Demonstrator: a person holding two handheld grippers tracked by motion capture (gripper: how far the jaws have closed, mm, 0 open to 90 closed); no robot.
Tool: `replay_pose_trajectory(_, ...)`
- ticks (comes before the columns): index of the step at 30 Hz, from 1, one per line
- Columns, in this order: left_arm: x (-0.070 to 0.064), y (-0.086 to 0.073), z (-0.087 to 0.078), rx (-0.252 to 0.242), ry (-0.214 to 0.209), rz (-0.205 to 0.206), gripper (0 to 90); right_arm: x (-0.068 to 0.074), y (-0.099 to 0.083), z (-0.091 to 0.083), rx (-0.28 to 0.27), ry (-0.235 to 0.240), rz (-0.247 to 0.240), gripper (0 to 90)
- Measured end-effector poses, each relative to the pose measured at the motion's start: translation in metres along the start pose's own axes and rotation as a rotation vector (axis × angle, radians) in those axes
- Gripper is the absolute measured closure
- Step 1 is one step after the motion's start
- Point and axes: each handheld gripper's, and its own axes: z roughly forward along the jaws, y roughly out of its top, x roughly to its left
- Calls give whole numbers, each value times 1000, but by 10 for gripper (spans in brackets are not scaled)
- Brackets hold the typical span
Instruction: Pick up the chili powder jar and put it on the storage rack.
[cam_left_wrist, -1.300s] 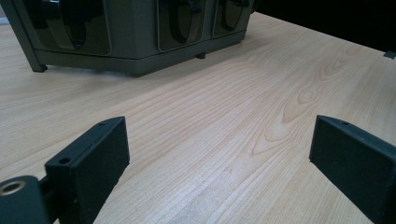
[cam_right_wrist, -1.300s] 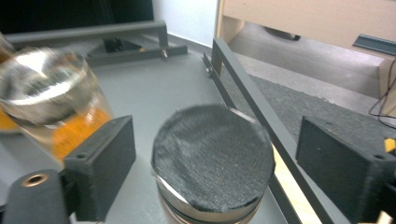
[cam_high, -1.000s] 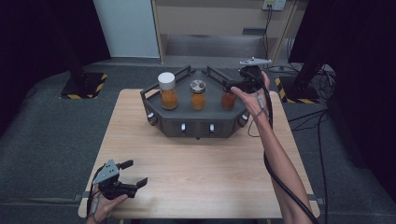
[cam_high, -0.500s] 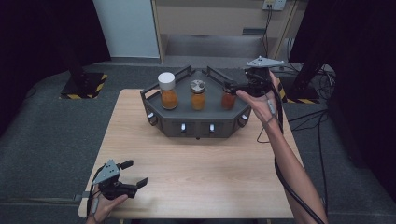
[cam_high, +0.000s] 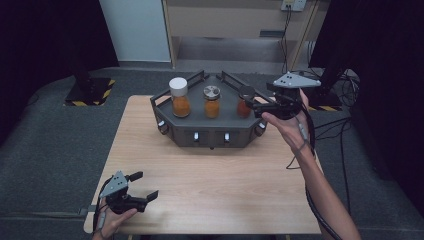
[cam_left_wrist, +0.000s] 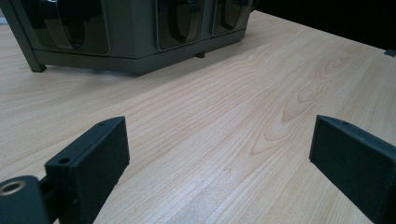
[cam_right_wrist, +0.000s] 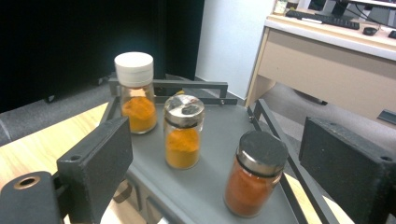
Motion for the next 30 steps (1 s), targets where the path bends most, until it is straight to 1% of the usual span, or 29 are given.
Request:
replay_pose_trajectory(10,0,0,-1,-4,6,-3,41,11,-21,-26,-14,37,-24,93)
replay_pose_trajectory(16,0,0,-1,-4,3,-2,41,18,-36,-39,-5,38,-28,91)
replay_pose_trajectory(22,0,0,-1,-3,4,-5,41,19,-58,-48,4,44,3,90)
replay_pose_trajectory(28,1,-1,0,-9,4,-14,41,22,-75,-60,3,32,18,89)
replay_pose_trajectory(30,2,0,0,-5,4,-14,41,23,-81,-65,6,31,27,87)
